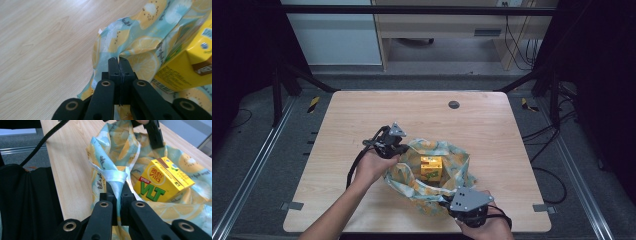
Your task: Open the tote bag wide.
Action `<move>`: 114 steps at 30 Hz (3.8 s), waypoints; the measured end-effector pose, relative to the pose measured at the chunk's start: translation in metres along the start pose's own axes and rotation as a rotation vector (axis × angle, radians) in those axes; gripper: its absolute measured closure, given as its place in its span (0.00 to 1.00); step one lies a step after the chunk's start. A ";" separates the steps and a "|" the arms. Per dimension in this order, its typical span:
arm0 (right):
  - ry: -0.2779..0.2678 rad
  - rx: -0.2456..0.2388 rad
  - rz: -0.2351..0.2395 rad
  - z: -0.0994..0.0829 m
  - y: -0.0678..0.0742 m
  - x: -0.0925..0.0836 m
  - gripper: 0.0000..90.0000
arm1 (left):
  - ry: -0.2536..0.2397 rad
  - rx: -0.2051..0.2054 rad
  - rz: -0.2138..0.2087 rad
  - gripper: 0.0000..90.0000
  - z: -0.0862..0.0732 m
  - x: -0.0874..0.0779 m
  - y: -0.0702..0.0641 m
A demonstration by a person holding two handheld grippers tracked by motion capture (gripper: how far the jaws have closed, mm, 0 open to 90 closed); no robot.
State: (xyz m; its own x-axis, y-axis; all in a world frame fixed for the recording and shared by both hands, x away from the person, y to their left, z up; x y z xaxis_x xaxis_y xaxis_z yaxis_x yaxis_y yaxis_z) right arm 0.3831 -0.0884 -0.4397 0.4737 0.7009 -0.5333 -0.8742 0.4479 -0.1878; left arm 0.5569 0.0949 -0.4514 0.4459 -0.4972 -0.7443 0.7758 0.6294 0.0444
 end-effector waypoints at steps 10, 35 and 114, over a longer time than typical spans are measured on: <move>0.050 0.013 -0.048 -0.019 -0.011 -0.015 1.00 | -0.109 -0.005 0.043 1.00 -0.006 -0.030 -0.002; 0.229 0.122 -0.102 -0.099 -0.040 0.000 1.00 | -0.088 -0.085 0.063 1.00 -0.052 0.001 0.001; 0.091 0.219 -0.174 -0.035 -0.068 -0.037 0.24 | -0.208 -0.075 0.099 0.55 -0.028 -0.040 -0.008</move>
State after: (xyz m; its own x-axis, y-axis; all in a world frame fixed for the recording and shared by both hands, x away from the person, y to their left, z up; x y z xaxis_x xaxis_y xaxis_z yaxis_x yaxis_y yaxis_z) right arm 0.4216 -0.1642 -0.4360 0.5939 0.5548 -0.5827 -0.7321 0.6729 -0.1054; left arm 0.5203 0.1267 -0.4404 0.6064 -0.5381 -0.5855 0.6921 0.7197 0.0553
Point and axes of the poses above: each handheld gripper's, and its own axes: x roughly forward along the jaws, z roughly out of its top, y roughly to its left, the point moved 6 cm from there along x, roughly forward along the jaws, and after that the axes turned 1 degree about y, right-handed, at the moved point
